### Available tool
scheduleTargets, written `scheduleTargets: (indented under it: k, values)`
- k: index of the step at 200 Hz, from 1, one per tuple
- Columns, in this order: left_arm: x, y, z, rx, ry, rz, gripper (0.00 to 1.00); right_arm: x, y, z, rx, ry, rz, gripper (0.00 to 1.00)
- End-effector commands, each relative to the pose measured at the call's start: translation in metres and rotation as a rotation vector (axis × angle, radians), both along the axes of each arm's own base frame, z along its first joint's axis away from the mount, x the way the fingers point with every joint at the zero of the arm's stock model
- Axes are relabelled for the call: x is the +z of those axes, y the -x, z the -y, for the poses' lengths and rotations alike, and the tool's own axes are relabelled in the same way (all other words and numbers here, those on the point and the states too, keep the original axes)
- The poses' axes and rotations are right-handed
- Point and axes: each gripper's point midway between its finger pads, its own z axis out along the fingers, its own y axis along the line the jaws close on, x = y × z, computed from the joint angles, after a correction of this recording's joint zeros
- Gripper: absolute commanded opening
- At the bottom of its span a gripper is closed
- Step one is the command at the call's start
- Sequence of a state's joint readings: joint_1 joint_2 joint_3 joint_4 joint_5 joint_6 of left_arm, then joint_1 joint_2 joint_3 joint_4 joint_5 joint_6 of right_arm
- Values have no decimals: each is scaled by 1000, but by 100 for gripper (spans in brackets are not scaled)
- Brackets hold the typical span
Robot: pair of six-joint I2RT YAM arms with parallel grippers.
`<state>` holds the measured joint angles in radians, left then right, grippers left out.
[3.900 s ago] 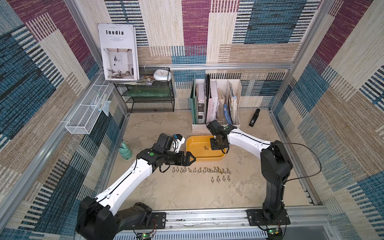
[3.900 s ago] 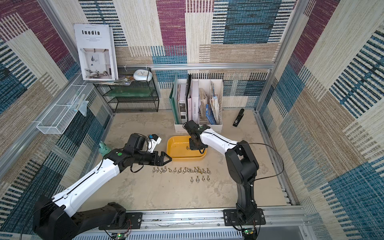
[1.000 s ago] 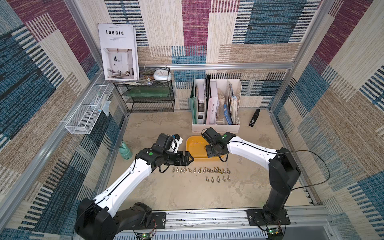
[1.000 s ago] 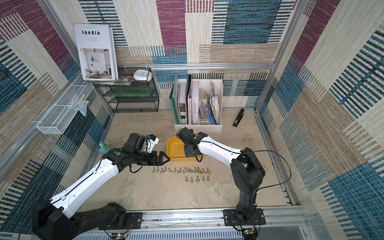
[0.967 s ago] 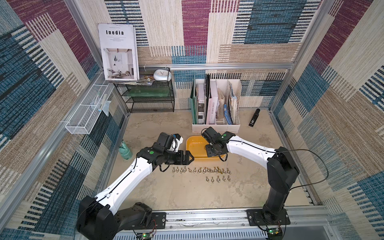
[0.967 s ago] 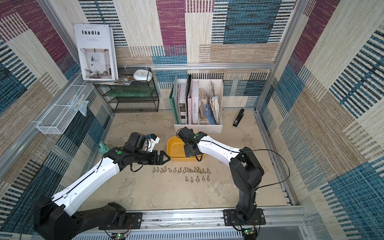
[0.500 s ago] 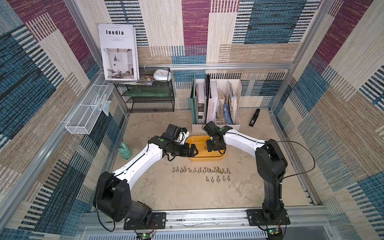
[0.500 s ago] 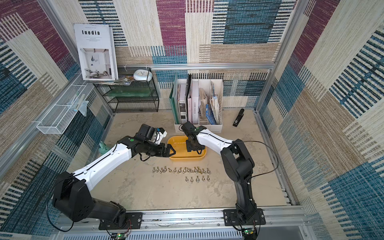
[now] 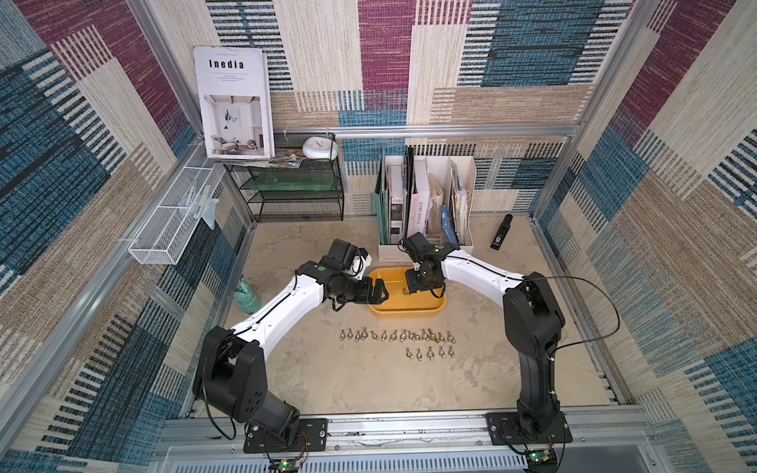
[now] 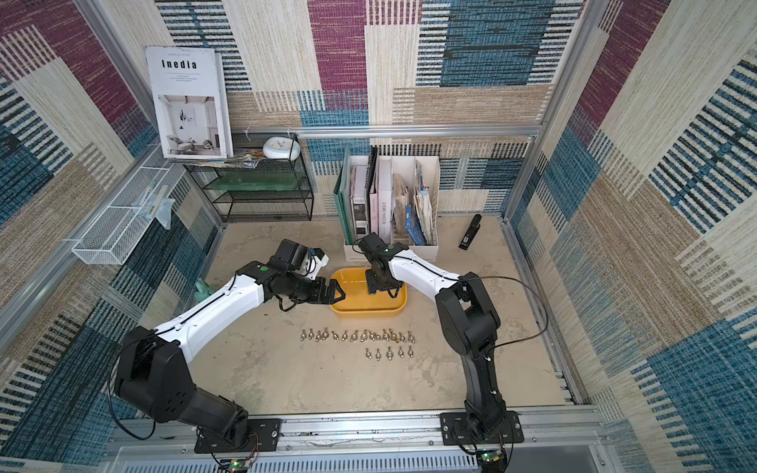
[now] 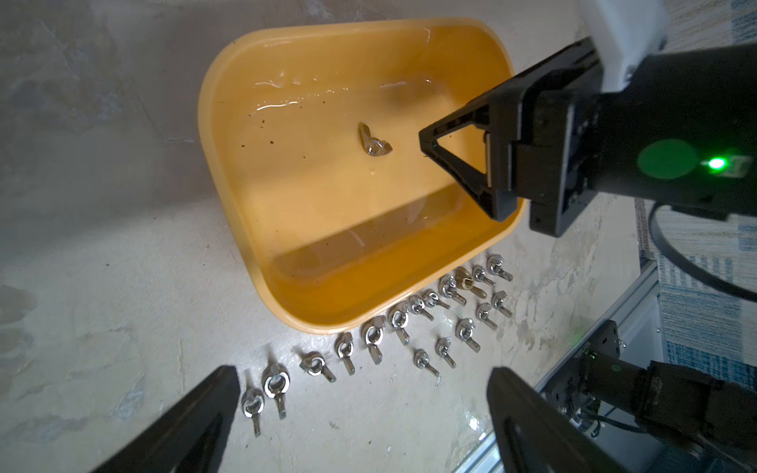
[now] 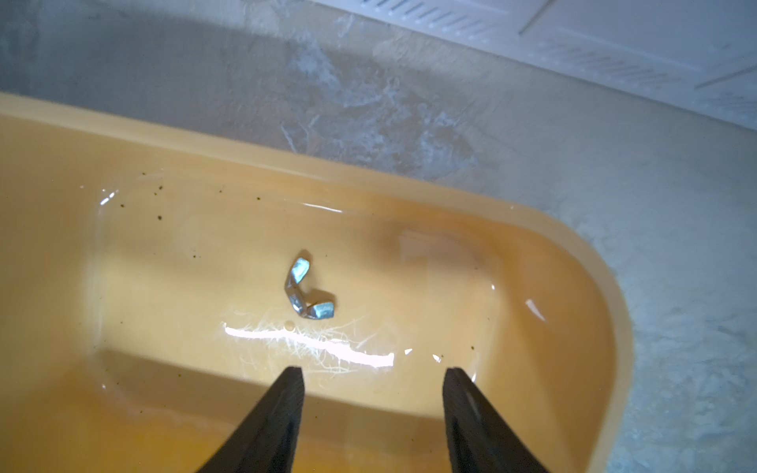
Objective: Take out the wing nut from the storage box
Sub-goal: Adjust the storage box at the center of the board.
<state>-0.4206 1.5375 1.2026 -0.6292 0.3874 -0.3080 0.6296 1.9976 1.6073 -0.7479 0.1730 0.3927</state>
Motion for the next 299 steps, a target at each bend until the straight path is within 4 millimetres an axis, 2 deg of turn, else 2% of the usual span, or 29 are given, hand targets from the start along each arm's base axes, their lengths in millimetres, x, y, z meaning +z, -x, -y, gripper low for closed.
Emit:
scheduleTargets:
  k: [1, 32, 68, 86, 104, 161, 188, 217, 260, 299]
  values:
    - [1, -3, -3, -1, -10, 10, 99, 19, -1, 16, -26, 30, 25, 60]
    - [1, -5, -1, -4, 4, 7, 99, 21, 5, 43, -78, 38, 15, 59]
    - [2, -3, -1, -2, 12, 6, 99, -6, 12, 57, -95, 12, -57, 57]
    - [1, 1, -4, 2, 6, 6, 99, -17, 12, 58, -96, -10, -77, 51]
    - [1, 4, -7, 7, -4, 4, 99, -24, 10, 59, -102, -27, -90, 41]
    - [2, 9, -10, 16, 0, 1, 99, -28, 4, 68, -112, -25, -122, 11]
    - [1, 11, -9, 15, 6, 2, 99, -30, 7, 71, -106, -23, -151, 8]
    - [1, 12, -9, 15, 11, 1, 99, -33, 9, 72, -106, -20, -183, 0]
    - [5, 12, -9, 11, 22, 20, 99, -32, 13, 73, -99, -20, -240, 0]
    - [8, 14, -10, 13, 29, 41, 99, -23, 18, 73, -95, -65, -311, 0]
